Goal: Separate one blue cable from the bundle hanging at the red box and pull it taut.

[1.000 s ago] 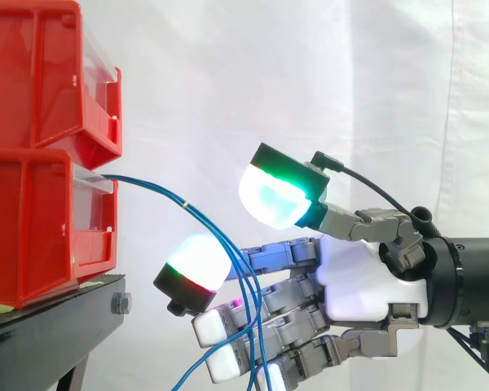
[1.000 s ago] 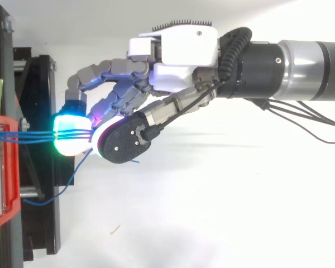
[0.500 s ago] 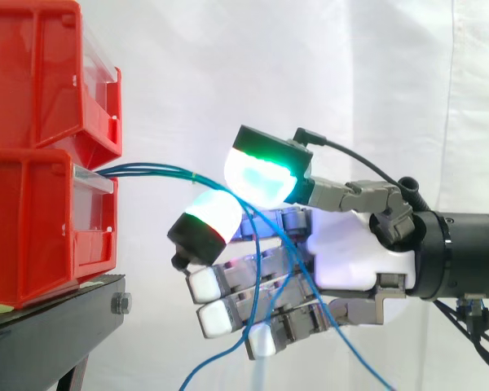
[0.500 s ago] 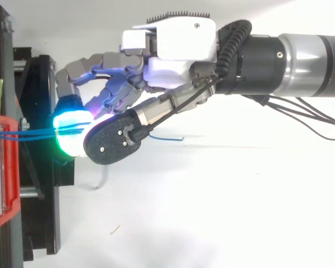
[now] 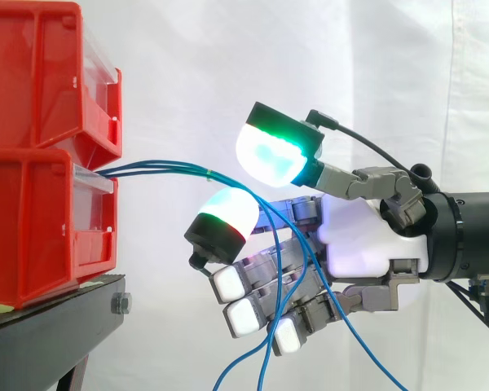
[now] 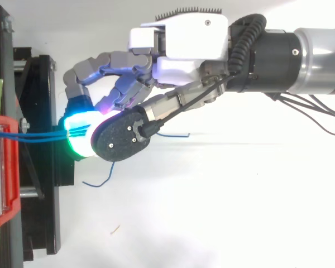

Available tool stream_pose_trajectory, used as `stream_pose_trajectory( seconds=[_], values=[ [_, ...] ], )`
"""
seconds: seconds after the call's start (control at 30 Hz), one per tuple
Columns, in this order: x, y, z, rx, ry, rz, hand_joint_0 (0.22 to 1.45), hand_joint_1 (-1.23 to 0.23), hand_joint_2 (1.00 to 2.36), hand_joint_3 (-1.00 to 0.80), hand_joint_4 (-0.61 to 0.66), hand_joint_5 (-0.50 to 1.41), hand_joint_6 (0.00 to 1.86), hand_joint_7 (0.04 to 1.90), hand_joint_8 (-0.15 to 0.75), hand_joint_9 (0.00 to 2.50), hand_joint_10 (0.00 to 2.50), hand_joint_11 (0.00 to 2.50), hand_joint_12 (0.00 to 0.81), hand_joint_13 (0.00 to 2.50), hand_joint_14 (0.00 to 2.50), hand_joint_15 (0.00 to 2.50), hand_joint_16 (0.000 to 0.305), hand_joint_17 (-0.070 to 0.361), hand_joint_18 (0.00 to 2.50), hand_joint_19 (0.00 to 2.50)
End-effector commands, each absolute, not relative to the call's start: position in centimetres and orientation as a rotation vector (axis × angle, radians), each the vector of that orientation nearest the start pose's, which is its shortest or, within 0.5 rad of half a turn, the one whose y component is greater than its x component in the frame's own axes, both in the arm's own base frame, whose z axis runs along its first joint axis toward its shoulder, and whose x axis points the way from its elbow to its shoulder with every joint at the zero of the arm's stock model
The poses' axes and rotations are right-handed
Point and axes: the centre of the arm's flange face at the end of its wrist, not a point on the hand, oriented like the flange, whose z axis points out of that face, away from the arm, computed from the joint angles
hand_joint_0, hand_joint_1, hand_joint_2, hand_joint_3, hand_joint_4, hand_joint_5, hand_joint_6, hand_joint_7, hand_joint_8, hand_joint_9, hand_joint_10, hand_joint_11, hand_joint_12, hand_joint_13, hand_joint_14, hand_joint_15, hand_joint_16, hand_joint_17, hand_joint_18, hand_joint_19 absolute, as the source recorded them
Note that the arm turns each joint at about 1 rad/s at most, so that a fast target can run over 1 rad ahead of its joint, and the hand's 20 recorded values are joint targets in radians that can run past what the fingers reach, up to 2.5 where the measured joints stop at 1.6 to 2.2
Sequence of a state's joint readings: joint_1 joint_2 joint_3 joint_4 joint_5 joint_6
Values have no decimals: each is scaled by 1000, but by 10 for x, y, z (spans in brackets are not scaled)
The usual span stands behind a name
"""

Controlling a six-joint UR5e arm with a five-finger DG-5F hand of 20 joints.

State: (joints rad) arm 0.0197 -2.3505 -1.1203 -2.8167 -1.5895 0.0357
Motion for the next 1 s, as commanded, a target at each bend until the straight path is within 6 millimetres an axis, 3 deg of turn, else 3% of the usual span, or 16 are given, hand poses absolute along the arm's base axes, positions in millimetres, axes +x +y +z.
stream_pose_trajectory(
  seconds=[0.0,0.3,0.43,0.53,0.6,0.63,0.7,0.77,0.97],
  values=[
    [771,-116,237,1221,1228,1257,572,-512,1000,-493,198,-126,570,1429,330,805,19,546,353,881,15,388,47,105,915,500],
    [773,-114,241,1215,1225,1261,652,-687,1014,-105,196,-118,555,1431,335,824,18,551,366,908,15,394,50,112,957,478],
    [774,-114,243,1213,1221,1259,641,-730,1018,-170,147,-133,575,1441,318,806,20,563,353,894,16,403,47,106,931,502],
    [775,-114,243,1209,1213,1248,612,-737,1010,-376,142,-145,605,1401,310,796,22,583,350,889,18,414,47,106,928,512],
    [775,-115,244,1201,1210,1228,591,-701,1002,-476,151,-145,618,1372,311,798,22,581,349,891,17,418,47,107,930,510],
    [775,-115,244,1197,1210,1222,585,-610,1000,-500,113,-127,602,1408,309,820,20,576,347,897,17,414,47,105,934,532],
    [775,-115,243,1185,1218,1204,596,-466,1000,-500,70,-100,566,1462,306,875,22,559,335,912,17,424,46,103,939,565],
    [775,-115,243,1177,1223,1196,619,-401,1000,-500,117,-81,521,1534,304,896,21,550,339,926,18,429,46,103,956,584],
    [775,-114,243,1178,1227,1194,639,-549,1019,-217,170,-95,501,1452,309,884,22,559,344,937,18,443,47,105,972,594]
  ],
)
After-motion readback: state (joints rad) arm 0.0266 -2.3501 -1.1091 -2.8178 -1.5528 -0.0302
